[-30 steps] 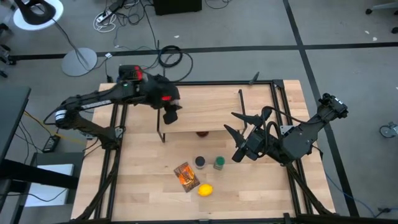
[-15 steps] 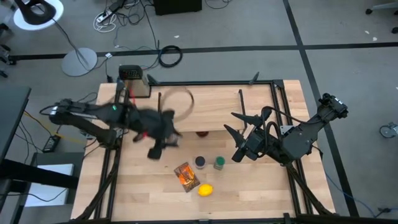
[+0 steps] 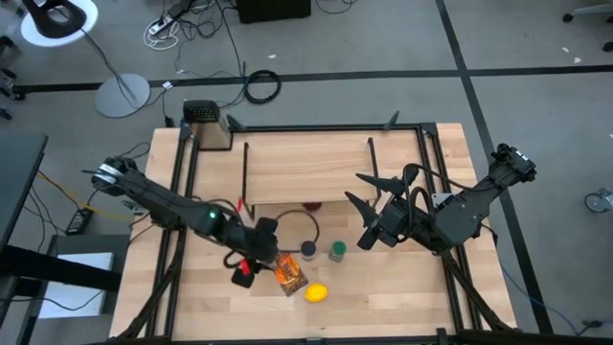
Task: Shelf spices
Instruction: Remove the brown seasoning bottle from the shelf
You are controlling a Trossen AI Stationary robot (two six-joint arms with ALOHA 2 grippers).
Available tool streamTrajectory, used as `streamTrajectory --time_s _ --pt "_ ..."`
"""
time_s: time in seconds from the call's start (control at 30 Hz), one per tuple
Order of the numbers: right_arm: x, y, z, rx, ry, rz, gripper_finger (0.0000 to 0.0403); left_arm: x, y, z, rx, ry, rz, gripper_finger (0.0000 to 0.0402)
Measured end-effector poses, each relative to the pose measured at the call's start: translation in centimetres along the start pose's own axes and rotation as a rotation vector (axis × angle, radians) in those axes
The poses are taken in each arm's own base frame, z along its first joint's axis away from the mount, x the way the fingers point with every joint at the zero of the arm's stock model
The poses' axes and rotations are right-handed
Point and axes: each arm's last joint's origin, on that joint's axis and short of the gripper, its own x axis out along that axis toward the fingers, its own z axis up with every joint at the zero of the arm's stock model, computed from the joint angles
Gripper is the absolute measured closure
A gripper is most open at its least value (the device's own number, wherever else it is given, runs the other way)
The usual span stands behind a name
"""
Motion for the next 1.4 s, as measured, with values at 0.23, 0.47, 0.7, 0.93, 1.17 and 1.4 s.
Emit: streamTrajectory --time_s 0.23,0.47,0.7,0.93,1.17,1.4 --pt "0.0 0.0 0.0 0.002 -0.001 0.001 0.0204 2.9 -0.1 -0.7 0.002 0.041 0.036 0.0225" --pt "0.2 -0.1 -0.1 0.019 0.003 -0.005 0.0205 1.5 0.0 3.2 0.008 -0.249 0.048 0.0225" --pt "0.4 -0.1 -0.1 0.048 0.003 -0.006 0.0205 -3.4 -1.1 9.2 0.287 -0.852 -0.13 0.0225" --pt "0.3 0.0 -0.1 0.049 -0.004 0.007 0.0206 -7.0 -0.9 10.7 0.59 -1.257 -0.416 0.0225" --pt "0.3 0.0 -0.1 0.044 -0.005 0.01 0.0209 -7.6 -0.3 10.6 0.637 -1.267 -0.554 0.0225" --pt "0.2 0.1 -0.2 0.044 -0.003 0.017 0.0209 -4.4 0.3 9.3 0.352 -0.896 -0.454 0.0225"
